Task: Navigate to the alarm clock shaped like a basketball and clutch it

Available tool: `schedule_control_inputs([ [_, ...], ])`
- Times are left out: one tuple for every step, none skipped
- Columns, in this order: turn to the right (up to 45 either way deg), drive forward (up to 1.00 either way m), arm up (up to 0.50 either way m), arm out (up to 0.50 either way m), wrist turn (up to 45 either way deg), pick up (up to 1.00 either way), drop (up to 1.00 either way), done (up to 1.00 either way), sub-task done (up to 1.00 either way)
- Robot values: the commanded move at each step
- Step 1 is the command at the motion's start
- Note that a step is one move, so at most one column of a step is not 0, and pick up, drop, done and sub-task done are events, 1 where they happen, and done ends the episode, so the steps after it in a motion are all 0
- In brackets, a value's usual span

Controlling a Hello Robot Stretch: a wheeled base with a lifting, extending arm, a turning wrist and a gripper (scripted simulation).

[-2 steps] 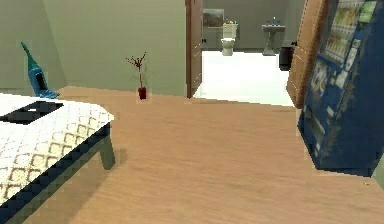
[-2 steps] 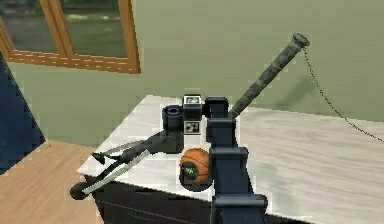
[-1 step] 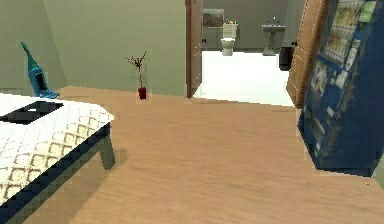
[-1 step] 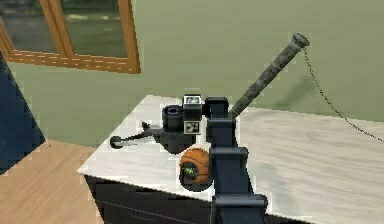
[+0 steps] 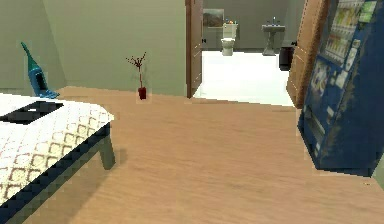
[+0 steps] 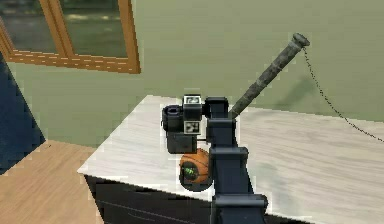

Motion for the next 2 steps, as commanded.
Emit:
schedule_control_inputs([
  [0.0,0.00,0.00,0.00,12.0,0.00,0.00,0.00,0.00],
  [0.0,0.00,-0.30,0.00,0.0,0.00,0.00,0.00,0.00],
])
